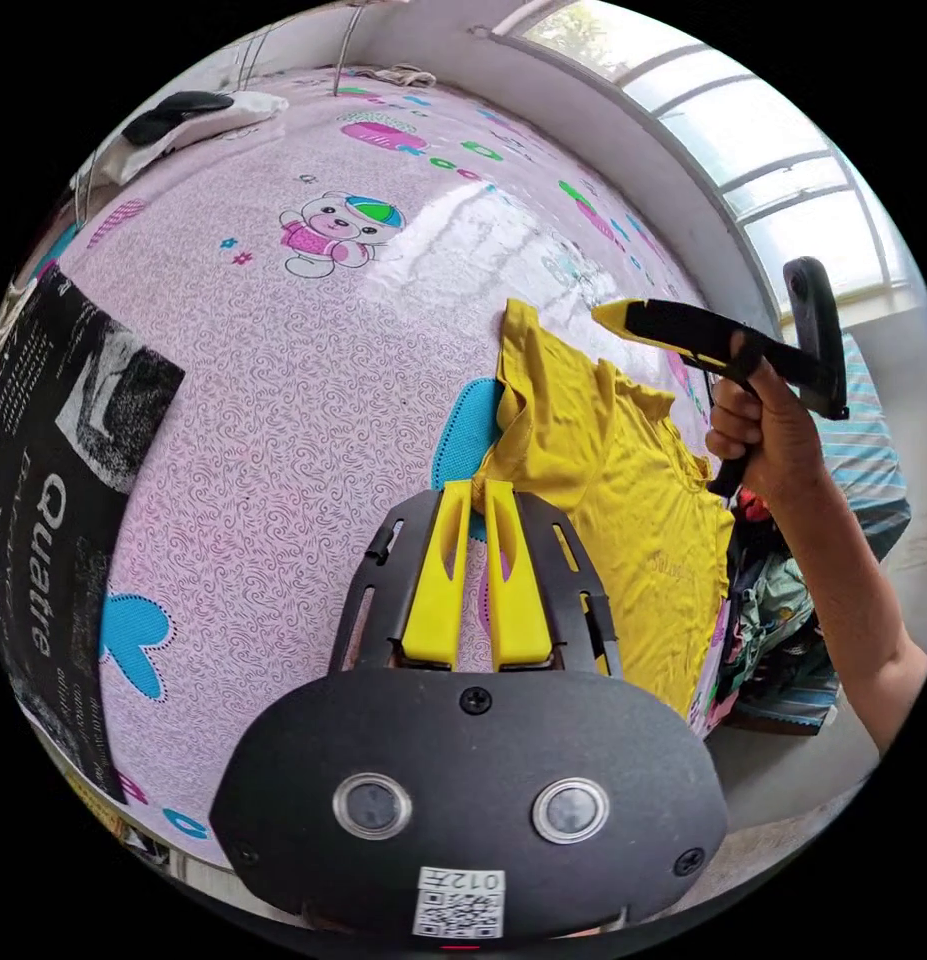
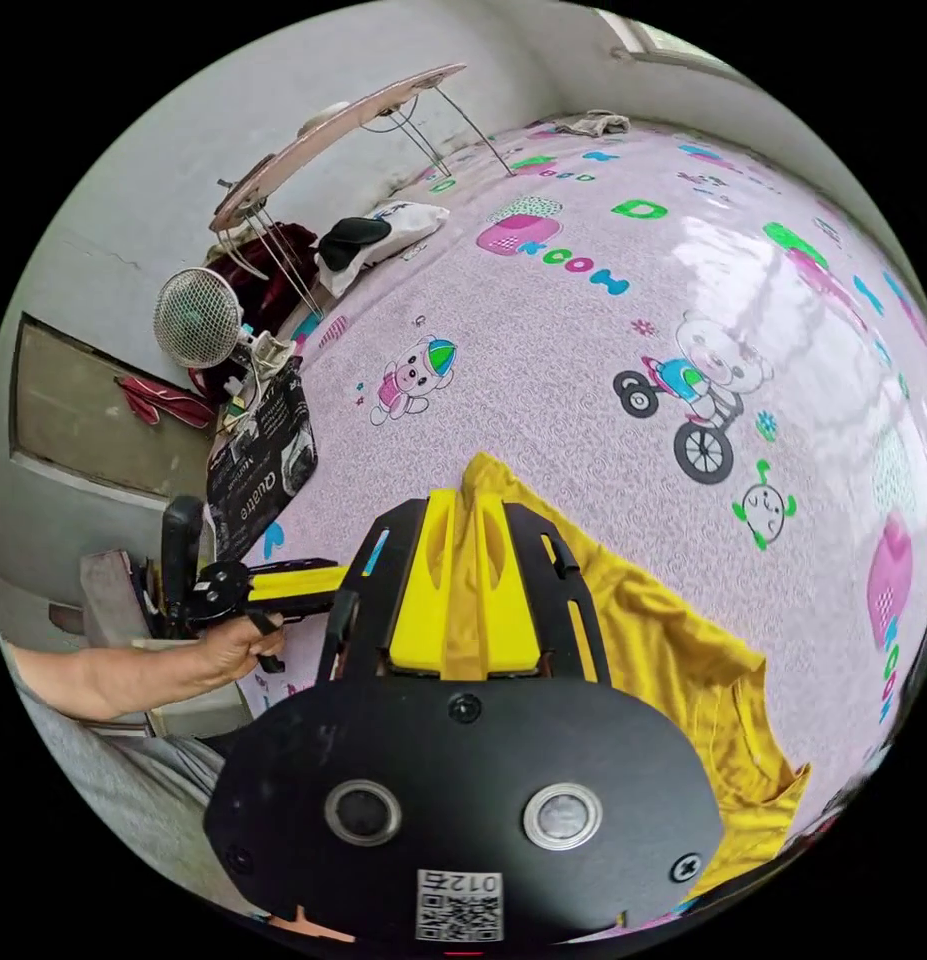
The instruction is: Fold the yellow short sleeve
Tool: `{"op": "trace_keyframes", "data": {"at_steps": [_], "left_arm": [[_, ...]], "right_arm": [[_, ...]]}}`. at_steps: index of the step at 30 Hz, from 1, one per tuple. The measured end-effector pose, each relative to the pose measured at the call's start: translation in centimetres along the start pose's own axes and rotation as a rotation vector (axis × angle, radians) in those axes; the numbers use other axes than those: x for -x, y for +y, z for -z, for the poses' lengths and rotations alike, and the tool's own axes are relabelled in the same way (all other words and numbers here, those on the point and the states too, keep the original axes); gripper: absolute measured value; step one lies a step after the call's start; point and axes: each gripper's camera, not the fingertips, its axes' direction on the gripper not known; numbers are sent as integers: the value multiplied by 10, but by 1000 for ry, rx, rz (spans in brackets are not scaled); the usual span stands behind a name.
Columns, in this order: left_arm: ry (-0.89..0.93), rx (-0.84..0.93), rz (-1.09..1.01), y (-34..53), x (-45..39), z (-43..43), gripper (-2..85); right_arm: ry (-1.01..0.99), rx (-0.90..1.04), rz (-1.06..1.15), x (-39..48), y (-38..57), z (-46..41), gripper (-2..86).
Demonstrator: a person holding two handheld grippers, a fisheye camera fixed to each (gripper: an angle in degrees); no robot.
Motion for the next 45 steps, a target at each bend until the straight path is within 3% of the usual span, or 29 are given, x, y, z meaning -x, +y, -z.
{"op": "trace_keyframes", "data": {"at_steps": [9,11,16,23,34,45], "left_arm": [[36,-44,37,29,6,-1,6],[39,-46,39,34,7,-1,7],[68,-120,53,63,13,9,8],[72,-210,31,91,-2,22,9],[46,-290,-244,138,-103,32,11],[92,-215,-437,168,-211,-17,10]], "right_arm": [[222,292,266,-12,2,-135,41],[266,283,290,-15,9,-144,16],[143,181,244,-37,13,-125,-7],[-10,60,200,-76,34,-46,-8],[-132,-180,157,-114,104,152,-7],[-190,-332,21,-187,184,325,-5]]}}
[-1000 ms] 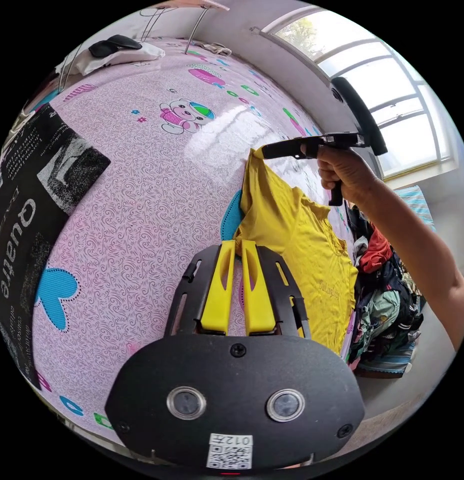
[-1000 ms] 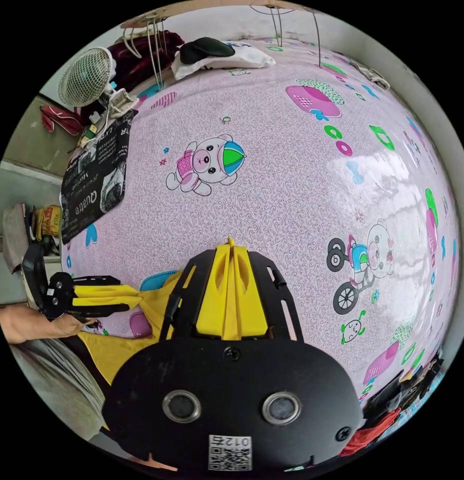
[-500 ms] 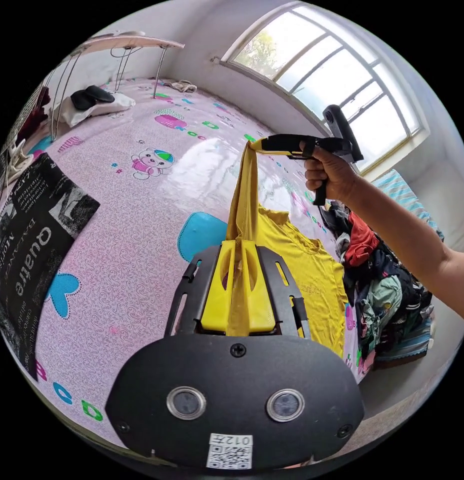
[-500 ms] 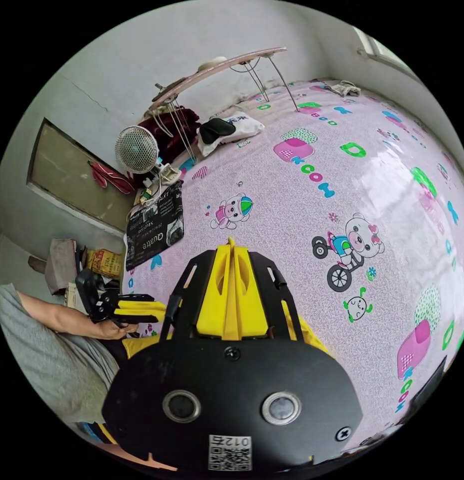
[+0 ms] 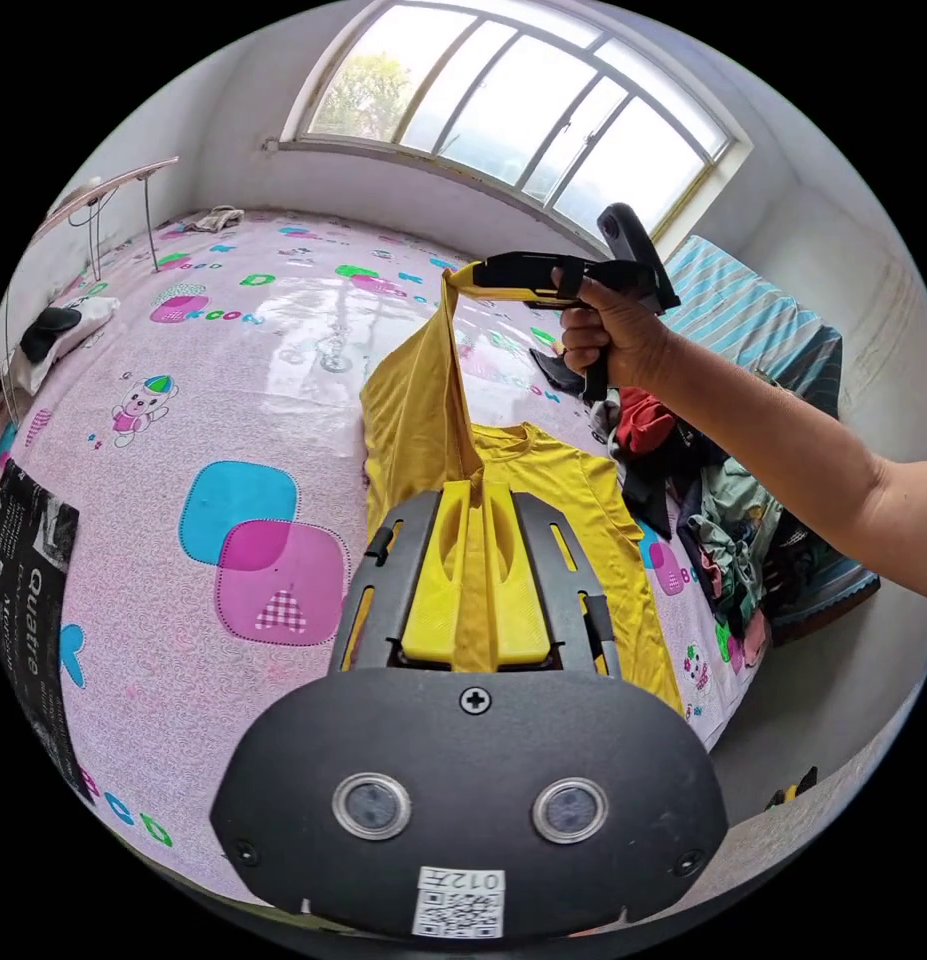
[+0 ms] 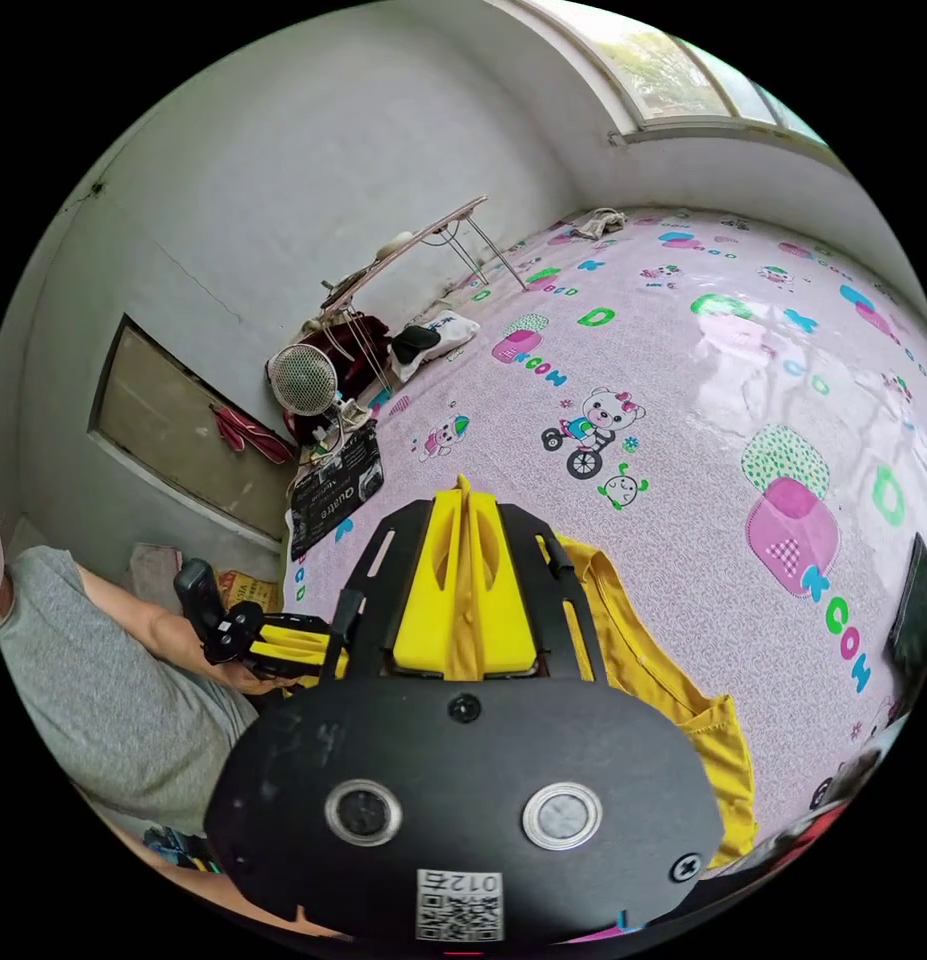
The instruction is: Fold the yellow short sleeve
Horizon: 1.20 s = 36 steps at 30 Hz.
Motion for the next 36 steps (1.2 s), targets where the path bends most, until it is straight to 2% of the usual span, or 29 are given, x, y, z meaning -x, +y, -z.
{"op": "trace_keyframes", "data": {"at_steps": [6,10,15,17,21,26,32,36], "left_arm": [[13,95,-50,-3,-43,-63,10],[-23,193,-76,-1,-60,-118,11],[-20,354,-42,6,-66,-175,17],[-31,357,-40,7,-70,-181,19],[28,322,-101,7,-81,-169,20],[99,271,-175,22,-61,-113,20],[-73,343,-156,85,-8,-35,29],[-186,400,-35,141,18,5,36]], "right_arm": [[1,-20,-100,-44,2,52,-4],[-10,11,-181,-80,-3,54,-2],[116,34,-386,-114,-4,64,11],[149,5,-446,-110,-5,78,20],[187,-70,-519,-68,-14,119,38],[47,-47,-530,14,-28,118,40],[-2,87,-596,84,-55,62,61],[42,112,-674,98,-77,50,37]]}}
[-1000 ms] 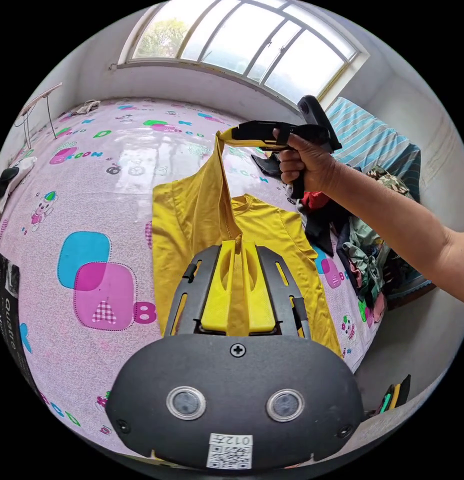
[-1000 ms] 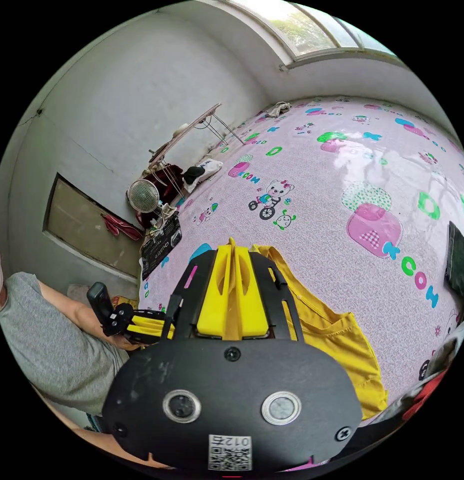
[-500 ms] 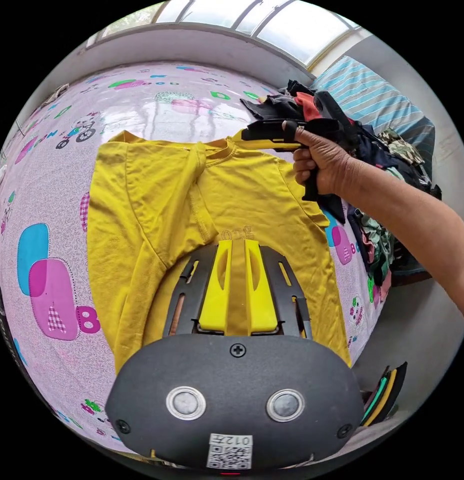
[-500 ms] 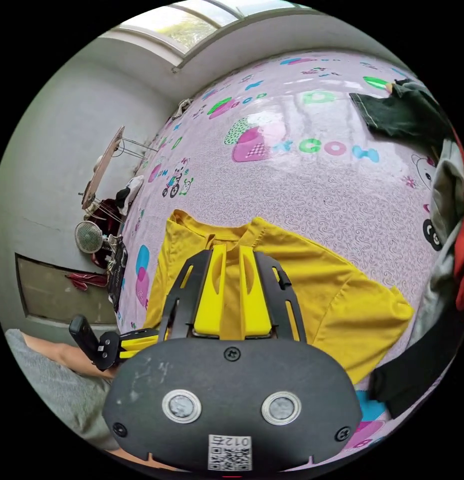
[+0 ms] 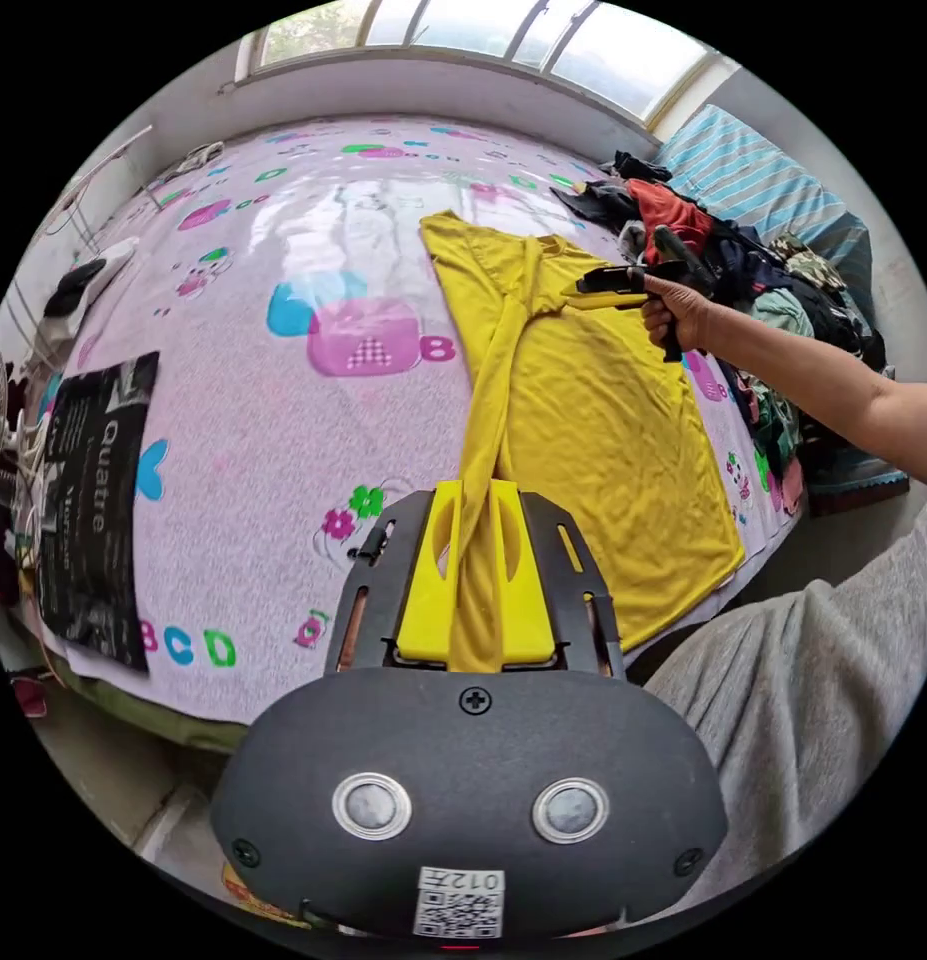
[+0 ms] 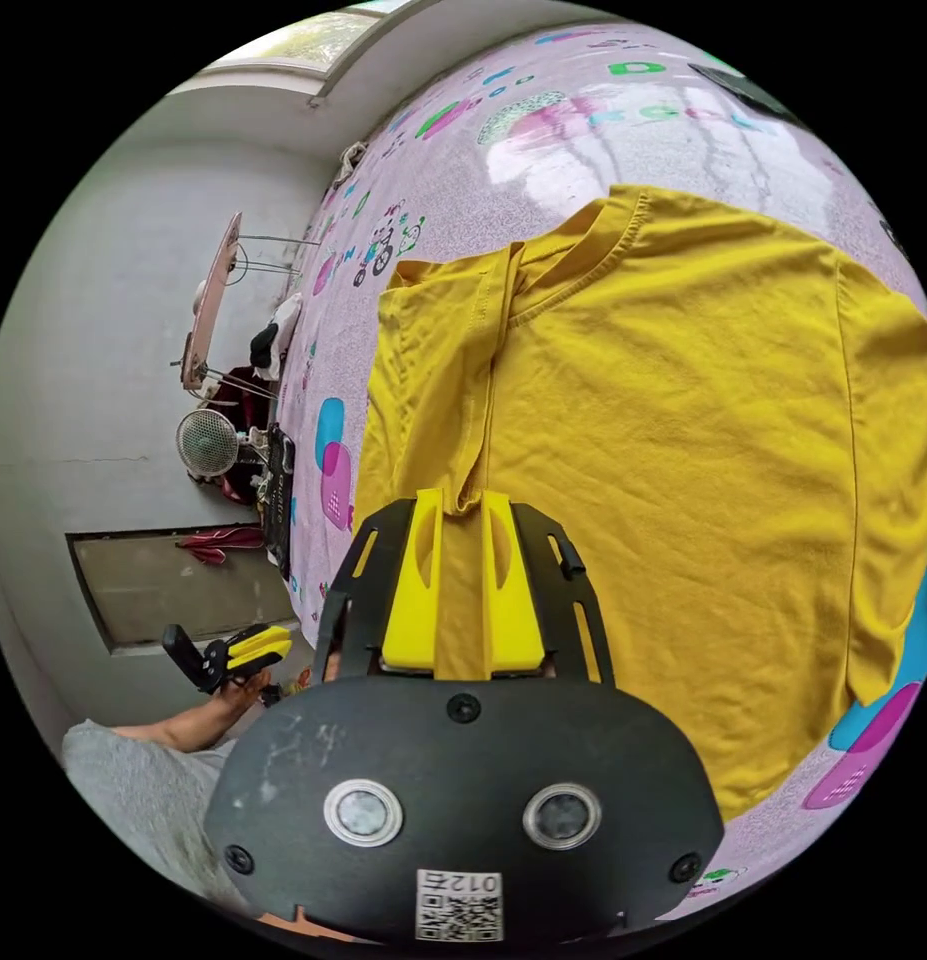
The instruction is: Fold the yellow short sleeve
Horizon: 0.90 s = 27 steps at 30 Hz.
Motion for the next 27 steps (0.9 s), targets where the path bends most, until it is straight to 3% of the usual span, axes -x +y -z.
{"op": "trace_keyframes", "data": {"at_steps": [8,14,20,27], "left_arm": [[-35,103,151,64,11,-27,57],[-148,142,82,65,3,-52,69],[-161,193,46,64,12,-74,54],[-145,190,35,67,30,-89,24]], "right_arm": [[146,-9,-10,52,-1,36,10],[0,24,1,111,7,38,34],[-211,23,-166,136,4,10,47],[-264,5,-303,162,8,-25,51]]}}
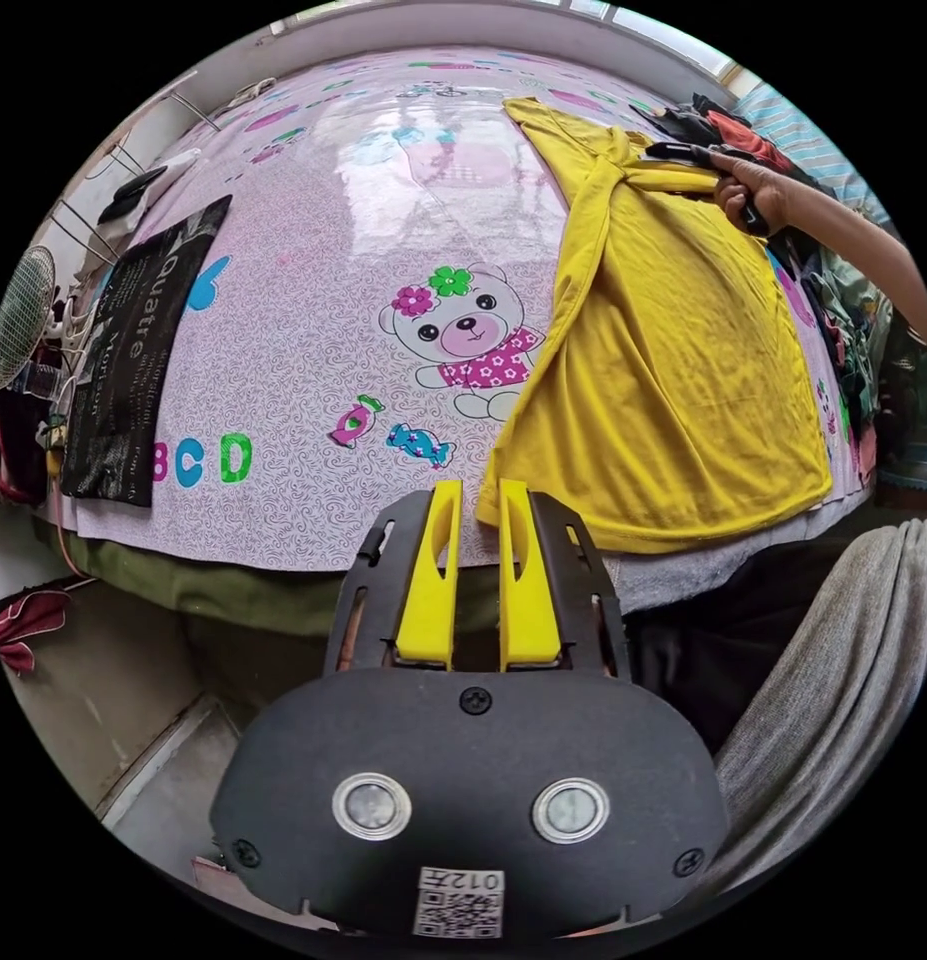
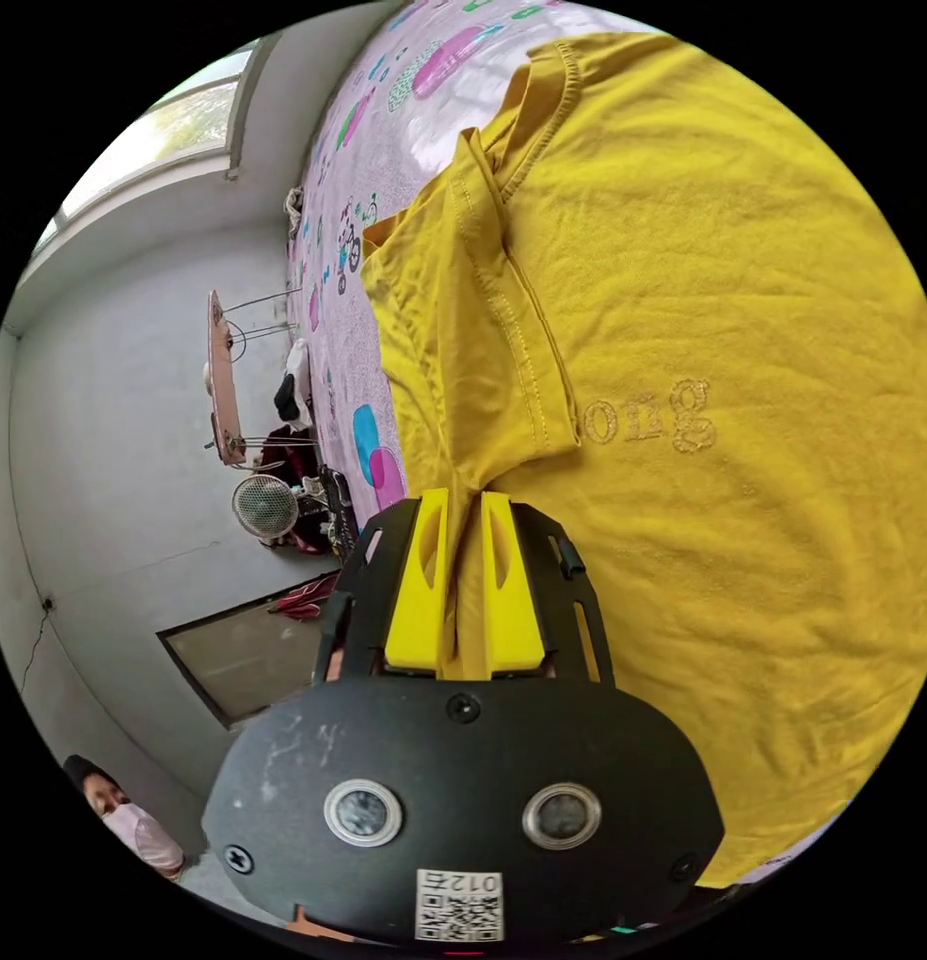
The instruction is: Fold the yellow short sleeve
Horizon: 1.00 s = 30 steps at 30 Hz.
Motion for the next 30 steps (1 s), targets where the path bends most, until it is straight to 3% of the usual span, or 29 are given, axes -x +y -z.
{"op": "trace_keyframes", "data": {"at_steps": [14,27,30], "left_arm": [[305,-67,-36,11,30,24,5],[455,-19,-120,1,-55,-5,10],[574,52,-94,0,-59,-32,13]], "right_arm": [[55,-55,43,51,59,12,-1],[177,25,188,28,111,23,0],[202,33,184,12,134,15,3]]}}
